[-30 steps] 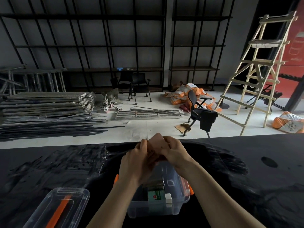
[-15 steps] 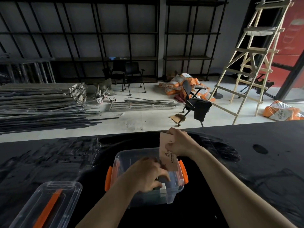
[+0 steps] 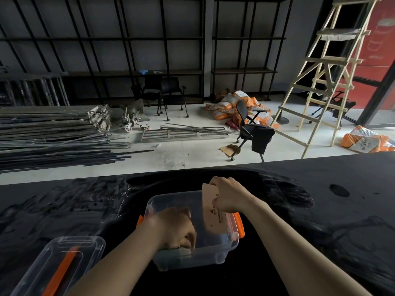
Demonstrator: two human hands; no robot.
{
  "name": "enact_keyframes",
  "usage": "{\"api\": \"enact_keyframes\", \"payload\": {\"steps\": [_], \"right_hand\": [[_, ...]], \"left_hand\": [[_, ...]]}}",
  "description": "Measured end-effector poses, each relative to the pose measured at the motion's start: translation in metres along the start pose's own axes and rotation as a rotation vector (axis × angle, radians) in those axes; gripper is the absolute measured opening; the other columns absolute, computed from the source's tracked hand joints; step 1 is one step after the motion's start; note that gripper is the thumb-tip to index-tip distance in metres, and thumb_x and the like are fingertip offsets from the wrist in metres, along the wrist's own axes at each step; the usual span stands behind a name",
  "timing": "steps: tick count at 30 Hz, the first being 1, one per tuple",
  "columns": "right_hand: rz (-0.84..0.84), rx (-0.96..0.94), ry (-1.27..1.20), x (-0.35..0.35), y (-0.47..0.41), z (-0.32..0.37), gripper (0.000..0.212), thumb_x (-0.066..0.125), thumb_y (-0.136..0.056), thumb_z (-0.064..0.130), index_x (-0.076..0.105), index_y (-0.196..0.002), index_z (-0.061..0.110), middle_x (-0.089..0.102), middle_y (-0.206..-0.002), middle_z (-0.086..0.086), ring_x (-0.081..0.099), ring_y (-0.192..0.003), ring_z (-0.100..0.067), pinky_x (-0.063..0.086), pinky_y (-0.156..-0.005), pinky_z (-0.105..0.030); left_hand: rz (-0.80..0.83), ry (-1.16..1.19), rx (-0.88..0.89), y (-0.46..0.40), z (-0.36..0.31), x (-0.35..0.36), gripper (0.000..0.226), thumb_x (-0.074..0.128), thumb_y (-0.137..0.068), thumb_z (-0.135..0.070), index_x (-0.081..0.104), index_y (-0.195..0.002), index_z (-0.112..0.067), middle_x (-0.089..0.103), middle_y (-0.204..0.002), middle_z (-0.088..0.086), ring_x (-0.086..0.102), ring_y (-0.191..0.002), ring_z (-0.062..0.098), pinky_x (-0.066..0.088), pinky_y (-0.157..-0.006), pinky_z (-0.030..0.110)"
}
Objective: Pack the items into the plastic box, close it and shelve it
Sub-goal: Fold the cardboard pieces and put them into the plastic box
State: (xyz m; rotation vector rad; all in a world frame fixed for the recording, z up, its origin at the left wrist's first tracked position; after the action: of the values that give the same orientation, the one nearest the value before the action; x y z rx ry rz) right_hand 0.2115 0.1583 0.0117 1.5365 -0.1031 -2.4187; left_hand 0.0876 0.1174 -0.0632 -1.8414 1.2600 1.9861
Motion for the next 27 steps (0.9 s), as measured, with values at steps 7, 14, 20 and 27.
{"api": "enact_keyframes", "payload": {"steps": [7,14,20,27], "right_hand": [[0.124,-0.05,0.156,0.023,0.001,0.024,0.021,0.062,-0.08,0.018,0.062,-0.101,0.016,0.065,-0.101,-0.007,0.065,-0.095,-0.027,0.052,-0.069,-0.033],[0.303,0.042,0.297,0.077,-0.015,0.018,0.032,0.062,-0.087,0.026,0.062,-0.117,0.018,0.068,-0.118,-0.008,0.063,-0.107,-0.03,0.051,-0.086,-0.037],[0.339,0.159,0.296,0.096,-0.017,0.006,0.052,0.063,-0.094,0.024,0.049,-0.142,0.012,0.054,-0.142,-0.012,0.052,-0.13,-0.033,0.046,-0.097,-0.043],[0.267,0.17,0.388,0.093,-0.016,0.009,0.052,0.062,-0.096,0.02,0.047,-0.144,0.009,0.048,-0.148,-0.018,0.047,-0.135,-0.036,0.042,-0.109,-0.046]], "left_hand": [[-0.571,0.203,-0.136,0.026,0.005,-0.068,0.013,0.049,-0.097,-0.036,0.06,-0.101,-0.03,0.07,-0.094,-0.007,0.066,-0.082,0.018,0.054,-0.067,0.036],[-0.522,0.29,-0.24,0.027,0.006,-0.055,0.029,0.059,-0.092,-0.023,0.047,-0.118,-0.029,0.06,-0.124,-0.007,0.064,-0.112,0.022,0.047,-0.076,0.037],[-0.401,0.289,-0.28,0.014,0.006,-0.03,0.036,0.063,-0.093,-0.026,0.05,-0.127,-0.025,0.067,-0.127,-0.001,0.064,-0.118,0.024,0.049,-0.088,0.04],[-0.435,0.26,-0.276,0.003,0.012,-0.022,0.031,0.061,-0.092,-0.03,0.057,-0.122,-0.025,0.066,-0.128,-0.001,0.058,-0.122,0.021,0.048,-0.095,0.037]]}}
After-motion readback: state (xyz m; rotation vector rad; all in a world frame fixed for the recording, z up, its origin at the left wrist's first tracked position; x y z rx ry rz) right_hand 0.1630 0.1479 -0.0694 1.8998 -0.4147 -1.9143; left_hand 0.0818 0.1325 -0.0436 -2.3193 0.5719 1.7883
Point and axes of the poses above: each hand's wrist, its own y-axis away from the middle knuckle, its own x-axis out of the palm, z = x × y, the point moved 9 cm from there along -y, towards the middle knuckle
